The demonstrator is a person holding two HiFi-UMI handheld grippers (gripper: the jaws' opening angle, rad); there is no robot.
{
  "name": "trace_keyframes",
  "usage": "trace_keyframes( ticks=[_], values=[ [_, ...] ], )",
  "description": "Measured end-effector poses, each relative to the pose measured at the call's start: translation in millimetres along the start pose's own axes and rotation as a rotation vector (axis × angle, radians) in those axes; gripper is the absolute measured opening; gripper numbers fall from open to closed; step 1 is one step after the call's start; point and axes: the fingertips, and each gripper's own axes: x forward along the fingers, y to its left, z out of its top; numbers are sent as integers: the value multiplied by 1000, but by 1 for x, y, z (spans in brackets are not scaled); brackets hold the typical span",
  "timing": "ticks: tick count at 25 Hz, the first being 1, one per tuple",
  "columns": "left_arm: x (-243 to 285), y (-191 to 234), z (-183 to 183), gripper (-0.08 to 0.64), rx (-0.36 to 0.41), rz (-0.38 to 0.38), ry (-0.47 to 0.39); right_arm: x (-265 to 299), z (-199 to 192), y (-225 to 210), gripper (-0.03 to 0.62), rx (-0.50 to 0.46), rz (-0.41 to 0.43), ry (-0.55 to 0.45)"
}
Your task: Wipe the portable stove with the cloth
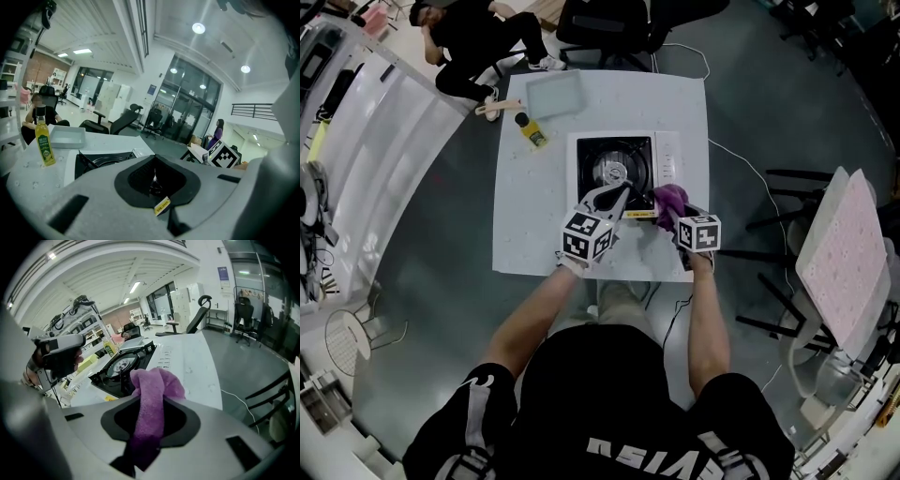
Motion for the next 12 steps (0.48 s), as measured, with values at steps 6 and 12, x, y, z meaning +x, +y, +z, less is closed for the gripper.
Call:
trace_keyframes(
  ticks=[6,12],
  values=[
    [13,14,21,6,-9,16,-24,19,26,-10,101,-9,1,15],
    [28,30,38,6,-15,25,-37,39,53,-17,101,-12,18,18]
  ],
)
